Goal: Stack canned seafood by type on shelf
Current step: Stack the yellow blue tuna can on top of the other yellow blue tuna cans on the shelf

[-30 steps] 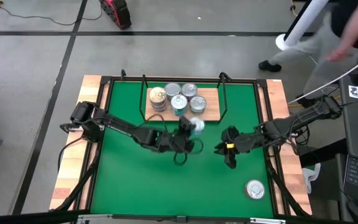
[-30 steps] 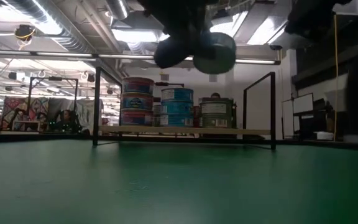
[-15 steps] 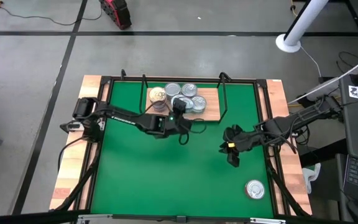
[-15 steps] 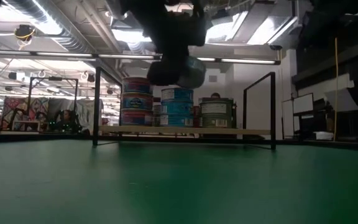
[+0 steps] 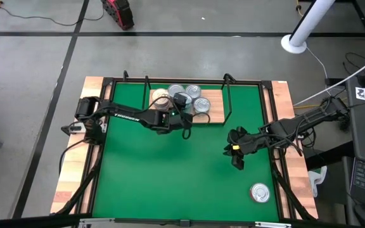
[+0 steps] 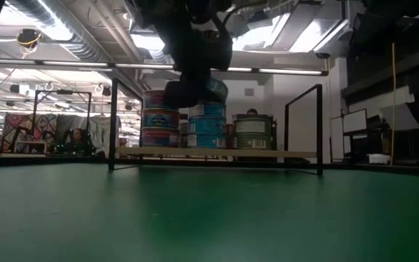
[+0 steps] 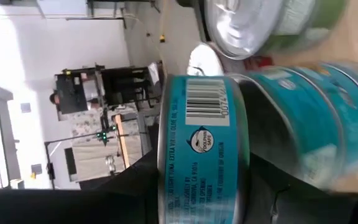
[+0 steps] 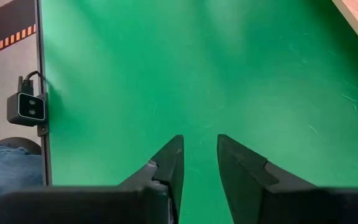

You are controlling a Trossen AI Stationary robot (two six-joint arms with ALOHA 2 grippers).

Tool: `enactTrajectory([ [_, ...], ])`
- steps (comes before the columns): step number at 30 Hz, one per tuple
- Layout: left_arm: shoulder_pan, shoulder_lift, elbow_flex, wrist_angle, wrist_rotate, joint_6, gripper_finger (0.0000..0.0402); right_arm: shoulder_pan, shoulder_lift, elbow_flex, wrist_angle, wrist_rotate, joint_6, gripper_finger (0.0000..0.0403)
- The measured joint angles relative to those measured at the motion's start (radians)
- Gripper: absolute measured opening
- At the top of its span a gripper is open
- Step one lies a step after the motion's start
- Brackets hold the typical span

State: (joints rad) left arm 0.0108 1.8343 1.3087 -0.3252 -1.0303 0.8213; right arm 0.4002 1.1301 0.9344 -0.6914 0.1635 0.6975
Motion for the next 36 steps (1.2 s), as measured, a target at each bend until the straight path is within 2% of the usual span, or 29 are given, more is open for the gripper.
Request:
enactTrajectory([
  [13, -0.004, 0.001, 0.000, -0.032, 0.003, -0.061, 0.0229, 0.000, 0.000, 0.001, 0.001, 0.001, 0.000, 0.0097],
  [17, -0.011, 0.001, 0.000, -0.032, -0.028, -0.086, 0.0247, 0.000, 0.000, 0.001, 0.001, 0.000, 0.000, 0.0097],
  [31, -0.043, -0.067, 0.000, -0.061, -0.016, -0.069, 0.0253, 0.000, 0.000, 0.001, -0.016, 0.000, 0.000, 0.0097],
  [36, -0.037, -0.100, 0.000, -0.064, 0.104, -0.101, 0.0253, 0.000, 0.000, 0.001, -0.016, -0.001, 0.000, 0.0097],
])
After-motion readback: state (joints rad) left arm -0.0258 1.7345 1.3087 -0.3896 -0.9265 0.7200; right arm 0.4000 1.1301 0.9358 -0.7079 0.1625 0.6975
